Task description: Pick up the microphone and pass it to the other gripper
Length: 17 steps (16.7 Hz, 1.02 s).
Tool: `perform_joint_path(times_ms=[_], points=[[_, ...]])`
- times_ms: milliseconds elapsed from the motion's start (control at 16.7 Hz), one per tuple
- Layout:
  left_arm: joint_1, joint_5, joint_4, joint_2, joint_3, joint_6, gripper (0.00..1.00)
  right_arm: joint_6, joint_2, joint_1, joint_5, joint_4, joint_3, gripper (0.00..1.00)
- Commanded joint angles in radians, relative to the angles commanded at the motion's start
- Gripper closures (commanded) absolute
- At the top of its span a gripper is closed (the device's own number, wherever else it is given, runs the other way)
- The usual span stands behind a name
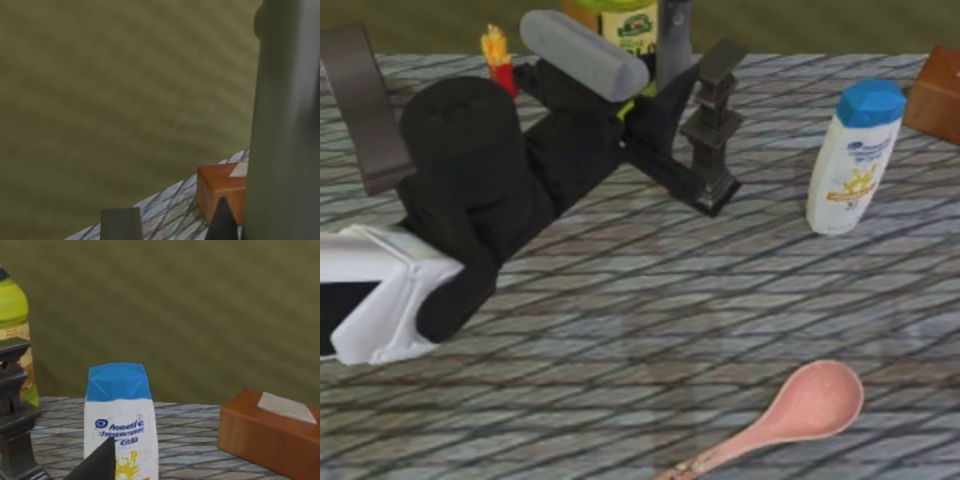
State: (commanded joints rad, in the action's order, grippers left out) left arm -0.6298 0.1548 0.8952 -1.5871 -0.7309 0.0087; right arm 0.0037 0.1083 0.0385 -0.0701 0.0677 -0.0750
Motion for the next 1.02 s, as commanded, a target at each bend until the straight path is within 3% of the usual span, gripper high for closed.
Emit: perform_joint_path(times_ms=[180,720,1020], points=[[0.0,0.0,0.0,0.0,0.0,0.0,1.0,0.005,0.189,0.053,-0.099,0.097,-0.108,0.0],[0.0,0.0,0.0,0.0,0.0,0.0,1.0,0.026,0.935,0.238,-0.45,0.427,-0.476,0.0],[0.0,0.0,0.0,0.0,0.0,0.0,1.0,0.031,1.193,0.309,-0.585,0.562,-0.626,0.0]])
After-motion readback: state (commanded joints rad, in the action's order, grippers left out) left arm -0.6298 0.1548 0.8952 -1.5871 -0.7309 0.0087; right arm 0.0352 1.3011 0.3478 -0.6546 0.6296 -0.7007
